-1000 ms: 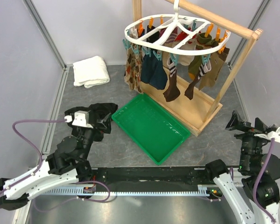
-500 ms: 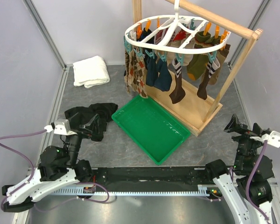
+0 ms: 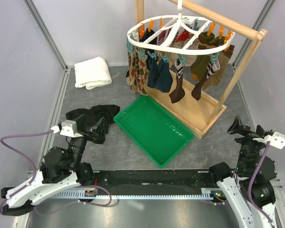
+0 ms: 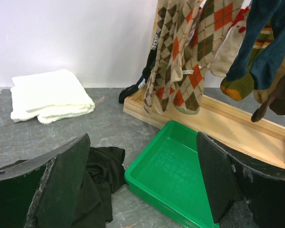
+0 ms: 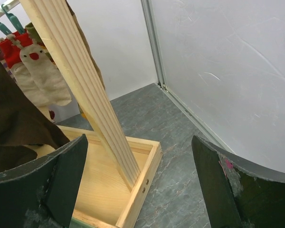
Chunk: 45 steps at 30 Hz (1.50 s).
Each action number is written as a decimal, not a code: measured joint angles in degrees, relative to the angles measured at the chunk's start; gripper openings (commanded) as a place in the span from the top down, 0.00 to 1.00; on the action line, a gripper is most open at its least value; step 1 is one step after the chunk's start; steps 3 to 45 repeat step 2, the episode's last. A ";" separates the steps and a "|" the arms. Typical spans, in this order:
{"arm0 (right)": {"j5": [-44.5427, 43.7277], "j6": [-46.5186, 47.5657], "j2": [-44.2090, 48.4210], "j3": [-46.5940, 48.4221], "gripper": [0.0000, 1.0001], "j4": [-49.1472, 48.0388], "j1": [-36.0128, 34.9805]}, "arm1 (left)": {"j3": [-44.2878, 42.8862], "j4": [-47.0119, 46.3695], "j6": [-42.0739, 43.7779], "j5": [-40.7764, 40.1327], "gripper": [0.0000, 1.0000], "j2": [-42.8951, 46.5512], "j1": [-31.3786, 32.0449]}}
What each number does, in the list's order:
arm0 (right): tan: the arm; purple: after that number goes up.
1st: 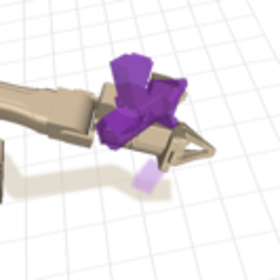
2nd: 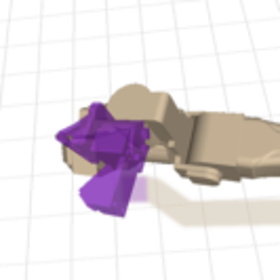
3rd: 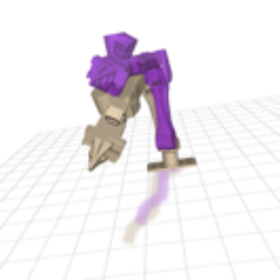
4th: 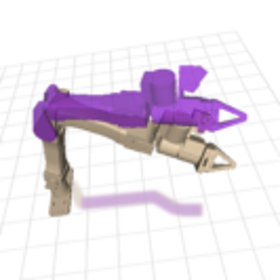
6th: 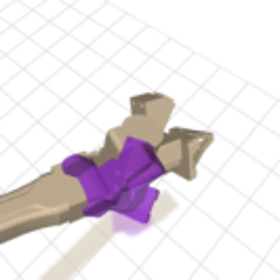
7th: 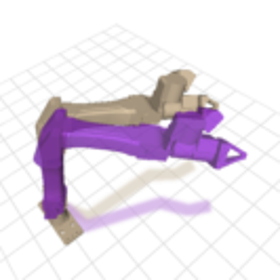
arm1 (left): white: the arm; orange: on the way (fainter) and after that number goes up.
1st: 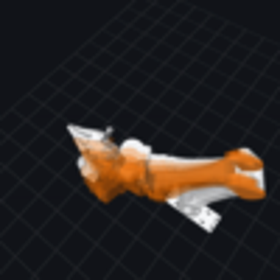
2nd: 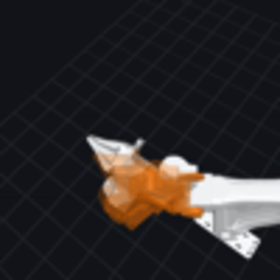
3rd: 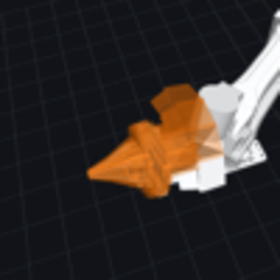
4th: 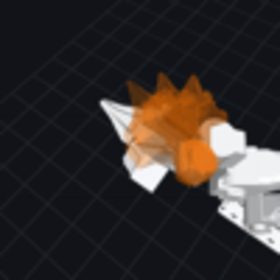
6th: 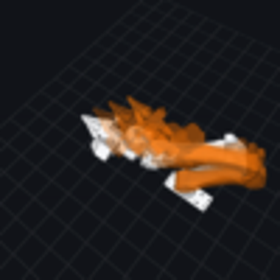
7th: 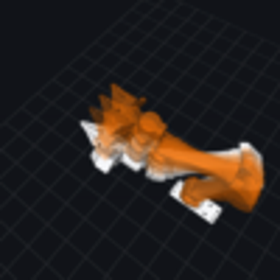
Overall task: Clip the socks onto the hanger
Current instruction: Reset both arms
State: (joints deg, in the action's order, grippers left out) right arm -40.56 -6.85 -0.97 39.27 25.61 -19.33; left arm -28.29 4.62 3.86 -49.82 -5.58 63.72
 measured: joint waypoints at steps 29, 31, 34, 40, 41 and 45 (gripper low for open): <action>-0.09 0.02 0.00 -0.24 0.02 -0.11 0.00 | 0.00 0.02 0.09 0.33 0.01 -0.42 0.00; -0.09 0.02 0.00 -0.24 0.02 -0.11 0.00 | 0.00 0.02 0.09 0.33 0.01 -0.42 0.00; -0.09 0.02 0.00 -0.24 0.02 -0.11 0.00 | 0.00 0.02 0.09 0.33 0.01 -0.42 0.00; -0.09 0.02 0.00 -0.24 0.02 -0.11 0.00 | 0.00 0.02 0.09 0.33 0.01 -0.42 0.00; -0.09 0.02 0.00 -0.24 0.02 -0.11 0.00 | 0.00 0.02 0.09 0.33 0.01 -0.42 0.00; -0.09 0.02 0.00 -0.24 0.02 -0.11 0.00 | 0.00 0.02 0.09 0.33 0.01 -0.42 0.00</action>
